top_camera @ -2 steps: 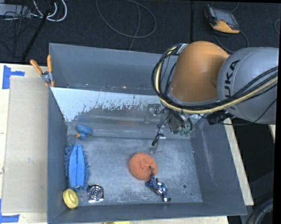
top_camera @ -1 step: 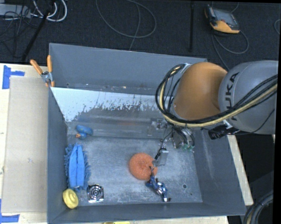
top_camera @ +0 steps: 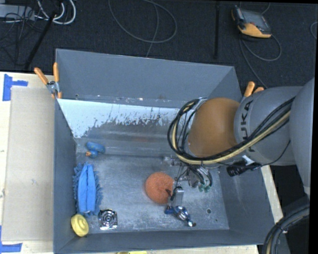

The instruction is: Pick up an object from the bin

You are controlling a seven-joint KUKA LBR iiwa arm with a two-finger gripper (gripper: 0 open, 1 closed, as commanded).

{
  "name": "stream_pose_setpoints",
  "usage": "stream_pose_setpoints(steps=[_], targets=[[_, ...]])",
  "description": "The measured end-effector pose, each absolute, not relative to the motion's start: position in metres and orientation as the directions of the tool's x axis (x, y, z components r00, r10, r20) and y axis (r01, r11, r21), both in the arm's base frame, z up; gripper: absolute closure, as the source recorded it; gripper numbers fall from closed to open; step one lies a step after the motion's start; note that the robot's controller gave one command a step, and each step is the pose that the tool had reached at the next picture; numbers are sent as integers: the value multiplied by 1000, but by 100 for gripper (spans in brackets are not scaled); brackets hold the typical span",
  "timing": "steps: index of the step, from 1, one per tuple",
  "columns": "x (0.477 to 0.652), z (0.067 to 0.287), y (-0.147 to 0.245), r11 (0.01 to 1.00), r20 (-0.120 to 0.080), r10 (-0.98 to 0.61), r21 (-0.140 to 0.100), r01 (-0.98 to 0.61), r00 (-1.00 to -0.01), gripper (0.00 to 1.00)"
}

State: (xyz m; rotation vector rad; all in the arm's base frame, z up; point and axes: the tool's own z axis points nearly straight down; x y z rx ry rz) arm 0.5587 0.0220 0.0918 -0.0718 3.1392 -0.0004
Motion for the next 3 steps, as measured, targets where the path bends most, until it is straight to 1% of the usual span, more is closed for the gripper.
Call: stream_pose_setpoints(steps=[1,2,3], targets=[[556,84,19,999,3,35,1,35,-999,100],[556,84,19,999,3,35,1,35,-999,100],[534,217,29,999,0,51,0,51,-999,100]])
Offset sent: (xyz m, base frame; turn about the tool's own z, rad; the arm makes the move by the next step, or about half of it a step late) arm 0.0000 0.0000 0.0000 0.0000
